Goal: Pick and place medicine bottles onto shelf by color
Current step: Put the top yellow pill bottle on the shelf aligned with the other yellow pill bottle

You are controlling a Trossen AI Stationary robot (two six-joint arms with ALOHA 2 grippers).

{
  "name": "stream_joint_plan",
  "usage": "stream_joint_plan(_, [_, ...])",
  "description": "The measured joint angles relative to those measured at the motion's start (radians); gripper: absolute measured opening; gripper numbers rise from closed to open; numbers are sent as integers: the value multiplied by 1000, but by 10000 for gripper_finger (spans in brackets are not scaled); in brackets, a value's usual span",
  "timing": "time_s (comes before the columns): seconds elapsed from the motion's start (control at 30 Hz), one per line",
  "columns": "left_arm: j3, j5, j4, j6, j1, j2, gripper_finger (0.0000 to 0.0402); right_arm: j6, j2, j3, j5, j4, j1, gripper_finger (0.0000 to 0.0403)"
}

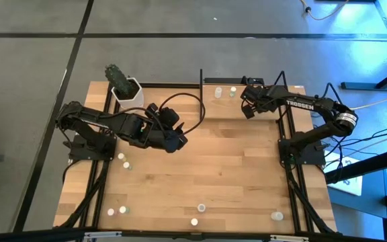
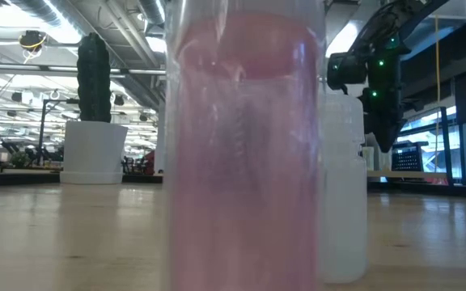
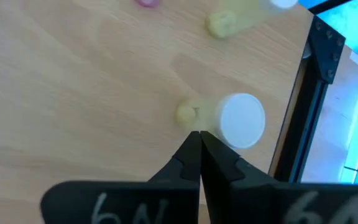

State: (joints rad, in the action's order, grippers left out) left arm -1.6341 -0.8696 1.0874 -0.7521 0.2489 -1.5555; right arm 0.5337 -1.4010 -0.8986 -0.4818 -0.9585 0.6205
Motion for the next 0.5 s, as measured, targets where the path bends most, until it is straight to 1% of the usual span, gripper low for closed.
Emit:
stream_joint_plan(0.2, [0,0,0,0,0,0,220,-62,0,0,-5,0,14,5])
stream_joint_plan(0.4, [0,14,-1,0,0,0,220,-148,2,0,64,-28,0,5])
stream_joint_plan(0.5, [0,23,0,0,0,0,220,-148,2,0,41,-65,-3,5])
